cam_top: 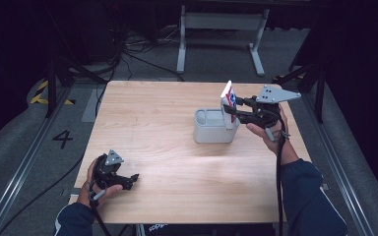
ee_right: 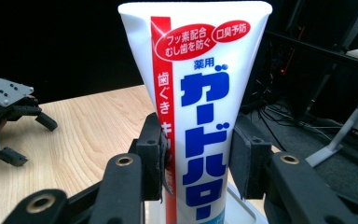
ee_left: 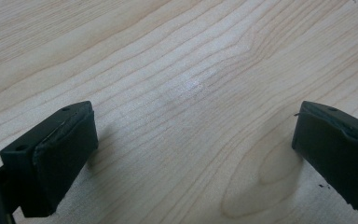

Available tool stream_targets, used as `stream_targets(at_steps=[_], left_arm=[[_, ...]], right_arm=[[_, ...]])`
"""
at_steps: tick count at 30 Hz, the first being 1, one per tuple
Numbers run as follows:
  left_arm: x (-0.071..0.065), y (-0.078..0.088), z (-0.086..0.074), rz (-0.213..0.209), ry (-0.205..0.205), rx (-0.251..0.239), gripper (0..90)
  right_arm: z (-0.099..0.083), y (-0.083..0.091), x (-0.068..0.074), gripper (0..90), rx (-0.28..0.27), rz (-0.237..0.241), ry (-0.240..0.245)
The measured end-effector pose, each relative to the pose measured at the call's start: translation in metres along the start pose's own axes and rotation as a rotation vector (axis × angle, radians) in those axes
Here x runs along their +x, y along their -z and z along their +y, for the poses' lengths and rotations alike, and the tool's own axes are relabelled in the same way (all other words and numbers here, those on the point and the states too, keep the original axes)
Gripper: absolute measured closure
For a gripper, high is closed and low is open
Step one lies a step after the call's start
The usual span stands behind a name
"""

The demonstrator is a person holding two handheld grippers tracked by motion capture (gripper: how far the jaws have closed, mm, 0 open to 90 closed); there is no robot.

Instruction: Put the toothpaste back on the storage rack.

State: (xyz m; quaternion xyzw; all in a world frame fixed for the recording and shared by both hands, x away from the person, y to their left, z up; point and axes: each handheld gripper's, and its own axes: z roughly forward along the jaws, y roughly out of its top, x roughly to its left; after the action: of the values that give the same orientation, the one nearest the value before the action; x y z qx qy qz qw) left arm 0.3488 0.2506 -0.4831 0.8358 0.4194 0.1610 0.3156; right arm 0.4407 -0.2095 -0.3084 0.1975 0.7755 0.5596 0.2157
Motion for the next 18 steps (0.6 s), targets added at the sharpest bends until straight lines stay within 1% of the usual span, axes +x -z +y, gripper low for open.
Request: stream_targets(at_steps=[2,3,5,6,18], left_arm=[[0.0,0.0,0.0,-0.004,0.003,-0.002,0.6],[0.0,0.0,0.0,-0.004,0.003,-0.002,0.6],[0.0,0.0,0.0,-0.001,-0.003,-0.006,0.6],[0.0,0.0,-0.001,-0.007,0.001,-0.007,0.6],[0.0,0.0,-0.001,-0.006,-0.001,-0.007,0.6]], right_arm=[[0.001,-0.005,-0.001,61.5,0.001,-0.006,0.001],[0.001,-0.005,-0.001,61.5,0.001,-0.006,0.001],[0.001,-0.01,-0.002,61.6,0.002,-0.006,-0.005],[0.002,-0.011,-0.002,61.5,0.003,-0.005,-0.008],[0.0,-0.026,-0.005,61.5,0.01,-0.013,-0.021]])
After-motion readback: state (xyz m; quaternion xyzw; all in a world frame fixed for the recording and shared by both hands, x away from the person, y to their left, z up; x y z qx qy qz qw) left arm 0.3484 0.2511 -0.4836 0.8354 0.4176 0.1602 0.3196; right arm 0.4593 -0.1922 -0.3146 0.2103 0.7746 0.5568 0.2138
